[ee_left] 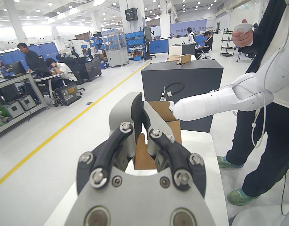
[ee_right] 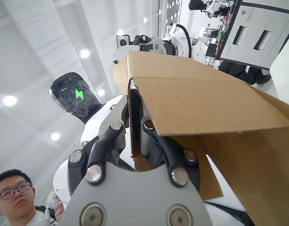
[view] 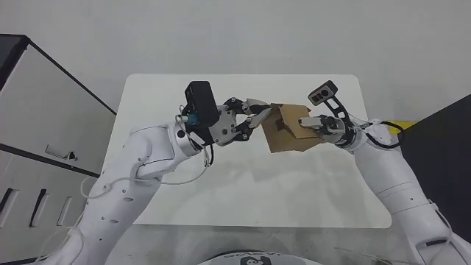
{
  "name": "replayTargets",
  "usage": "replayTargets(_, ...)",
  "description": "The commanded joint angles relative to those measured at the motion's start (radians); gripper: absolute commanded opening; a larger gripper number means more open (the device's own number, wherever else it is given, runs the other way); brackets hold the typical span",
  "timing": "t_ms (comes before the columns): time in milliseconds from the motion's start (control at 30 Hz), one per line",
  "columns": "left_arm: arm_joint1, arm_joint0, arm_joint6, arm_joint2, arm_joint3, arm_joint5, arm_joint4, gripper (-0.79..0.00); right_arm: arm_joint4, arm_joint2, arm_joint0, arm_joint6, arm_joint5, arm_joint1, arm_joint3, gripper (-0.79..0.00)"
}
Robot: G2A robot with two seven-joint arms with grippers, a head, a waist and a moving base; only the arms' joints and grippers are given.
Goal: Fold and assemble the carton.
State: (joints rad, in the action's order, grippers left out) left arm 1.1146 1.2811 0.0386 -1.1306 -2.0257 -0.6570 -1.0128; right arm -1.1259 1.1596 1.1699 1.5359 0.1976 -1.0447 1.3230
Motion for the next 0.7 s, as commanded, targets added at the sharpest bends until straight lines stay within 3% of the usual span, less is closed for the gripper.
replayTargets(0,0.000,0.008,-0.006,-0.004,0.004,0.005,-0.013,-0.785,-0.013,-0.003,0.001,0.000,0.003,0.001,0.007,-0.785)
replayTargets(667,0.009,-0.017,0.007,0.060,0.053,-0.087,0.062,-0.785,-0.077,-0.049,-0.001,0.000,0.019,0.032,0.061,-0.785)
